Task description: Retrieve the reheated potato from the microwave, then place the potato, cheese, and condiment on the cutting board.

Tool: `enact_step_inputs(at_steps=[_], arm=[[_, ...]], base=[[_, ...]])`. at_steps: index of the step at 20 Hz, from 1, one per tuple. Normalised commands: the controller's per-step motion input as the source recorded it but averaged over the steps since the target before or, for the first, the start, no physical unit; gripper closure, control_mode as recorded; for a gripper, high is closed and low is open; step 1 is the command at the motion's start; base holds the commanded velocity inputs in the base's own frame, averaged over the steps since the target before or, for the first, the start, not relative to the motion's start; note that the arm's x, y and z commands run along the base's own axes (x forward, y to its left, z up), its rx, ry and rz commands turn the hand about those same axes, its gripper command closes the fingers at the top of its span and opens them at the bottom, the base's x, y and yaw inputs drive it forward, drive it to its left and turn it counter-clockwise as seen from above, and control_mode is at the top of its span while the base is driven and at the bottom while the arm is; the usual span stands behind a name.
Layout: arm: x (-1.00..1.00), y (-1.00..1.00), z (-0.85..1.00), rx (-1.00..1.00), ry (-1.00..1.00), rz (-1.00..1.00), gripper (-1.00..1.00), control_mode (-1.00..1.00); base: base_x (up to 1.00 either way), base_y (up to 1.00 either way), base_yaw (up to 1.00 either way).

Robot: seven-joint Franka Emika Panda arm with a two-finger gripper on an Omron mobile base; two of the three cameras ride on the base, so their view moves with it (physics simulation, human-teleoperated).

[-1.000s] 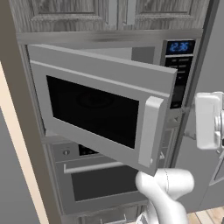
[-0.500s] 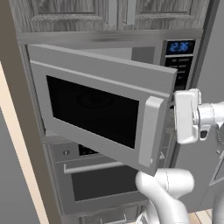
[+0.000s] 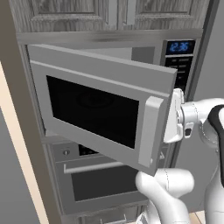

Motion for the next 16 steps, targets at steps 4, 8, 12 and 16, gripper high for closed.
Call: enact_step_inputs(at_steps=[4, 8, 12, 16], arm=[[-0.33, 0.32, 0.0, 0.06, 0.0, 0.12, -1.0, -1.0], [-0.39, 0.43, 0.0, 0.04, 0.0, 0.1, -1.0, -1.0], [-0.29, 0.45, -0.02, 0.04, 0.01, 0.1, -1.0, -1.0], [-0.24, 0.53, -0.07, 0.03, 0.03, 0.12, -1.0, -1.0]], base=[[0.0, 0.0, 0.0], [0.0, 0.0, 0.0], [0.0, 0.0, 0.0], [0.0, 0.0, 0.0]])
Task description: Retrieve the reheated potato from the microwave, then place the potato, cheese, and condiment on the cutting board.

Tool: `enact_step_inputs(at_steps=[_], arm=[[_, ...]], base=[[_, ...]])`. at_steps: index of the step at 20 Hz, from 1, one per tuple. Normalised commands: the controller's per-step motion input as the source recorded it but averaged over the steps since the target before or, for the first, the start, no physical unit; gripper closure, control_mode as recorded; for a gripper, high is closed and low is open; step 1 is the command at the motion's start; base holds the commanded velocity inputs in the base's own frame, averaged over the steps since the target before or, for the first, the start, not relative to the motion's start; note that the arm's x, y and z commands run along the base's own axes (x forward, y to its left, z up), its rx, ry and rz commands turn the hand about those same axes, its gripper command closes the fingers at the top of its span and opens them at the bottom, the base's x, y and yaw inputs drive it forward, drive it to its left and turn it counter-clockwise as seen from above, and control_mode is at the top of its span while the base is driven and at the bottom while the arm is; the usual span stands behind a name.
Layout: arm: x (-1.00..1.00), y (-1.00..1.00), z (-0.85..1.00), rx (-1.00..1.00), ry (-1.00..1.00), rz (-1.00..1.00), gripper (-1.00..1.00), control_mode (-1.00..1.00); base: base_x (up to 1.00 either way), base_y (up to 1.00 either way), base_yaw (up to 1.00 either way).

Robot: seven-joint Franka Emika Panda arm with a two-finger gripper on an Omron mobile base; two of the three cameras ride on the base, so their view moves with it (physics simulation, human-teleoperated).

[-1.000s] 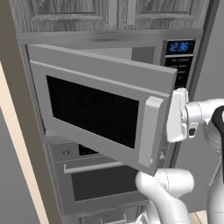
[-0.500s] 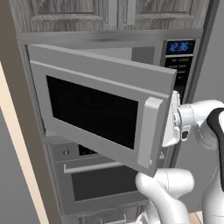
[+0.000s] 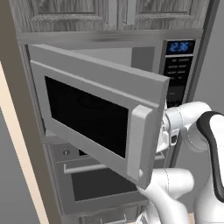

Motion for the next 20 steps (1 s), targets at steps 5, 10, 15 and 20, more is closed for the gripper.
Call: enact_step_inputs(at_steps=[5, 10, 15, 20], arm=[[-0.19, 0.64, -0.15, 0.0, 0.0, 0.11, -1.0, -1.0], [-0.17, 0.68, -0.18, 0.0, 0.0, 0.08, -1.0, -1.0], [-0.08, 0.69, -0.15, 0.0, 0.0, 0.02, -1.0, -1.0], [0.0, 0.68, -0.06, 0.0, 0.0, 0.0, -1.0, -1.0]], base=[[0.0, 0.0, 0.0], [0.0, 0.0, 0.0], [0.0, 0.0, 0.0], [0.0, 0.0, 0.0]])
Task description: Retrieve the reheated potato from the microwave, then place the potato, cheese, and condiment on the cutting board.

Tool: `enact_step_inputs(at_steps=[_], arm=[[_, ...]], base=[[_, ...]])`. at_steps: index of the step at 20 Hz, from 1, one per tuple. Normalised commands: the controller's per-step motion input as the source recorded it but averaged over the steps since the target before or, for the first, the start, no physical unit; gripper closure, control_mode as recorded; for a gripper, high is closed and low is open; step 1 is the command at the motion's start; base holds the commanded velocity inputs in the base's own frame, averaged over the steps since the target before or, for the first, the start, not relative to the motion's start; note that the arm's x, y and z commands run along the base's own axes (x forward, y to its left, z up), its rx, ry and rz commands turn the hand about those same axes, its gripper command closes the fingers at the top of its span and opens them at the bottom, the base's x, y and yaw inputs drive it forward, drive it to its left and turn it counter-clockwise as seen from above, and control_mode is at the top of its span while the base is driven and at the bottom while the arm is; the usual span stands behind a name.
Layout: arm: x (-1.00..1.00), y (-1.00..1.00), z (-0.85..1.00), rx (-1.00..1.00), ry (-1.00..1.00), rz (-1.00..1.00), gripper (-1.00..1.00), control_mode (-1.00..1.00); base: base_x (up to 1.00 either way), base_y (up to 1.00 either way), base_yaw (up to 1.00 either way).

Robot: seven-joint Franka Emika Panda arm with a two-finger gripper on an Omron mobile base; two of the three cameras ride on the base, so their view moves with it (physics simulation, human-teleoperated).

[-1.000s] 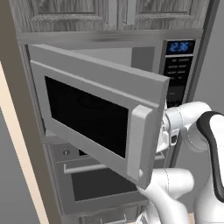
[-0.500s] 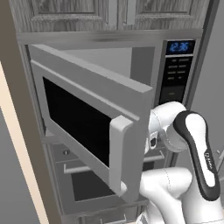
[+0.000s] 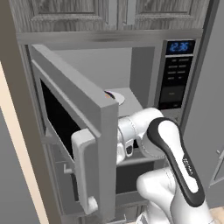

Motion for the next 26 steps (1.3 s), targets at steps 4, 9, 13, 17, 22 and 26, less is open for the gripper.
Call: enact_step_inputs(at_steps=[4, 9, 13, 17, 22, 26], arm=[[0.02, 0.64, -0.04, 0.0, -0.01, 0.0, -1.0, -1.0], [0.14, 0.56, 0.0, 0.0, -0.01, 0.0, -1.0, -1.0], [0.17, 0.54, -0.01, 0.0, 0.0, 0.0, -1.0, -1.0], [0.19, 0.58, -0.12, 0.0, 0.0, -0.01, -1.0, -1.0], [0.19, 0.51, -0.19, 0.0, 0.0, -0.01, -1.0, -1.0], [0.18, 0.4, -0.23, -0.03, 0.0, -0.04, -1.0, -1.0]], base=[[0.0, 0.0, 0.0], [0.0, 0.0, 0.0], [0.0, 0.0, 0.0], [0.0, 0.0, 0.0], [0.0, 0.0, 0.0], [0.0, 0.0, 0.0]])
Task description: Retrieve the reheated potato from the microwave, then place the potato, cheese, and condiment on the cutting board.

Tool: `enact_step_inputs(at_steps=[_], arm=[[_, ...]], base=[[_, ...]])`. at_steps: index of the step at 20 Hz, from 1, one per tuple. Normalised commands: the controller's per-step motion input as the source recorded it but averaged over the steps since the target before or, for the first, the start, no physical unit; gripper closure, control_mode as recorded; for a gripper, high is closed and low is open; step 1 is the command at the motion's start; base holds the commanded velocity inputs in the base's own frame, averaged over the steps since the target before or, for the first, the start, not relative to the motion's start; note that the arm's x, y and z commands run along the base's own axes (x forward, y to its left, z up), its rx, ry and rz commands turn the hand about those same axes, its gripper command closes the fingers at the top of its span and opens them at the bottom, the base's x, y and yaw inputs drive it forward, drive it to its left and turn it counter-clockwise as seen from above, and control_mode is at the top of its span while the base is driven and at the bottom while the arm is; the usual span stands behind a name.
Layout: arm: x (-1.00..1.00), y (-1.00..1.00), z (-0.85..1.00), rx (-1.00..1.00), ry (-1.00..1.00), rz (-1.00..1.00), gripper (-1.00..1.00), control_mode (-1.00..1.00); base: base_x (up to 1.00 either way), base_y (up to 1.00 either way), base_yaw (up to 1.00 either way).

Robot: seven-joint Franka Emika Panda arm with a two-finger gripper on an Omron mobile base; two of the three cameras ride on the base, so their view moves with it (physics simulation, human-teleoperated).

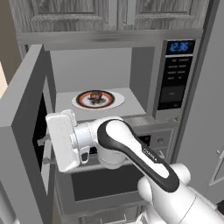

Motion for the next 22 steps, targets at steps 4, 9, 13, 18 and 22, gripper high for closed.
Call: enact_step_inputs(at_steps=[4, 9, 13, 18, 22], arm=[[0.02, -0.02, -0.22, -0.15, 0.01, -0.08, -1.0, -1.0], [0.0, -0.34, -0.05, -0.2, 0.04, -0.18, -1.0, -1.0], [0.0, -0.43, 0.04, -0.15, 0.0, -0.2, -1.0, -1.0], [-0.06, -0.49, 0.04, -0.26, -0.01, -0.06, -1.0, -1.0], [0.01, -0.5, 0.01, -0.32, -0.06, -0.08, -1.0, -1.0]], base=[[0.0, 0.0, 0.0], [0.0, 0.0, 0.0], [0.0, 0.0, 0.0], [0.0, 0.0, 0.0], [0.0, 0.0, 0.0]])
